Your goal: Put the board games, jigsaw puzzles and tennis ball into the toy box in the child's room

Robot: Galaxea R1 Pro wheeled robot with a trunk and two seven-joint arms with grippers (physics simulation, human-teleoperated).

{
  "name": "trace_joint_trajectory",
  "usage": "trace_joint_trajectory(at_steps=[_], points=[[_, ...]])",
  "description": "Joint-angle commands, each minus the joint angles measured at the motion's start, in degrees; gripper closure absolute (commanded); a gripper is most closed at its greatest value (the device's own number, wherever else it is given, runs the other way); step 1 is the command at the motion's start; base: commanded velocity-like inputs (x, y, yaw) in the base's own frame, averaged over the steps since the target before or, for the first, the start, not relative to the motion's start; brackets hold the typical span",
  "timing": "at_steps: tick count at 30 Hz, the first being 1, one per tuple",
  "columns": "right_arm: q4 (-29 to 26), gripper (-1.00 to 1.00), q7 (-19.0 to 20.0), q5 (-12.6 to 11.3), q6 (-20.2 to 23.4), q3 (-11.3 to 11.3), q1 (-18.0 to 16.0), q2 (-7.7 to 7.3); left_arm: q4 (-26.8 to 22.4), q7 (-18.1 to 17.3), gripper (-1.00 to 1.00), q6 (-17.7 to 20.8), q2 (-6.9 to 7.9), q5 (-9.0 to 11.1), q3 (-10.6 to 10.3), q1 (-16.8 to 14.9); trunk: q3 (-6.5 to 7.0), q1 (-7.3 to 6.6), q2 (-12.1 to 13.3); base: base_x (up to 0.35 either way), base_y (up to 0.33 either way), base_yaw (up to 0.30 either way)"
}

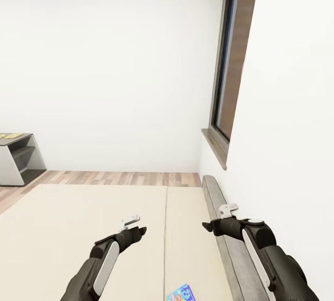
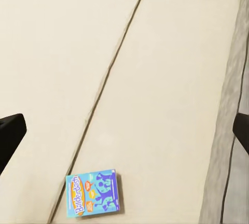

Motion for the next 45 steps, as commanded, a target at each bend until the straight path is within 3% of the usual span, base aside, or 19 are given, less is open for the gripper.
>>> trace_joint_trajectory(at_steps=[1,37,45], points=[[-0.04,-1.0,0.12,0.02,0.24,0.05,-0.02,-0.04,-0.07,0.55,-1.0,0.2,0.01,0.61,-0.09,-0.01,-0.03,0.02,-0.05,0.0,0.0,0.0],[-0.26,-1.0,-0.38,0.26,0.64,0.29,0.29,0.09,-0.36,1.21,-1.0,0.38,0.33,0.54,-0.03,0.48,-0.03,0.02,-0.05,0.0,0.0,0.0],[-0.68,-1.0,-1.86,0.57,1.99,-0.02,-2.17,1.75,-1.36,3.77,-1.0,1.94,0.3,2.85,0.02,-2.12,-0.03,0.02,-0.05,0.0,0.0,0.0]])
